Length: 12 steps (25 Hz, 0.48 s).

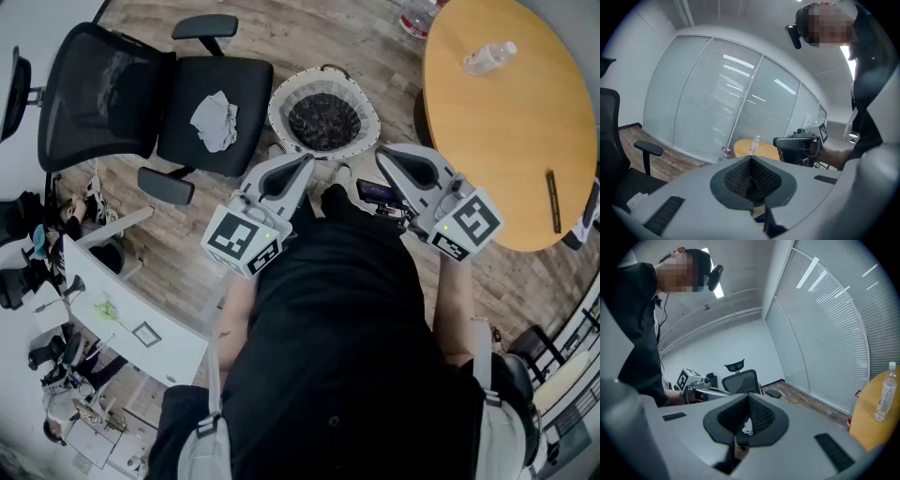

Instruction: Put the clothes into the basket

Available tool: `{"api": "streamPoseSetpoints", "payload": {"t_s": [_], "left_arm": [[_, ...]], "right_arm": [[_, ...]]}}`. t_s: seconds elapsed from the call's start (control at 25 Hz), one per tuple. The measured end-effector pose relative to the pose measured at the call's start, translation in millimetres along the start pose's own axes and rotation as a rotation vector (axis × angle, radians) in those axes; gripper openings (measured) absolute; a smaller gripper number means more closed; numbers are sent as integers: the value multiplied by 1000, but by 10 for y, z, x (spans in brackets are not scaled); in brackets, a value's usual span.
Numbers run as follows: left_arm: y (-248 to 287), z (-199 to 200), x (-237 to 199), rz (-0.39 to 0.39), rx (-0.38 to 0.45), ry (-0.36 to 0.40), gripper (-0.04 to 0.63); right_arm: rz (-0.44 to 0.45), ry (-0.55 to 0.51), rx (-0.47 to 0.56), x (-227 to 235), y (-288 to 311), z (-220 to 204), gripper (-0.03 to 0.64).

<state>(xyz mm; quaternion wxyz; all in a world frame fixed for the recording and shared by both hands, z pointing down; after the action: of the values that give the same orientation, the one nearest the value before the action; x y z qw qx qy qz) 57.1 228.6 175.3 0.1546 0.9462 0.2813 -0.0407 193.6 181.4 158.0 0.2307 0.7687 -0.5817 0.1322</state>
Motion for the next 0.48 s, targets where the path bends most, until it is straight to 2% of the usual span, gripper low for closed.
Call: {"api": "streamPoseSetpoints", "payload": {"t_s": [0.48], "left_arm": [[5, -75, 38, -4, -13, -3, 9]], "right_arm": [[-27, 16, 15, 27, -9, -48, 17]]}}
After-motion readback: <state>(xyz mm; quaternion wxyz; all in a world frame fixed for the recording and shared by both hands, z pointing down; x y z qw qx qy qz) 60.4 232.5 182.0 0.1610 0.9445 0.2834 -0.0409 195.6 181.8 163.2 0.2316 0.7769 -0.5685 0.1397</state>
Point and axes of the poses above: the fingertips, and each gripper's own axes: y forward along the fingers, x to its right, z out of its top, the point moved 3 cm from there along -y, backward along the fingers, and after that the axes turned 11 degrees about y, right-handed, at the moved point
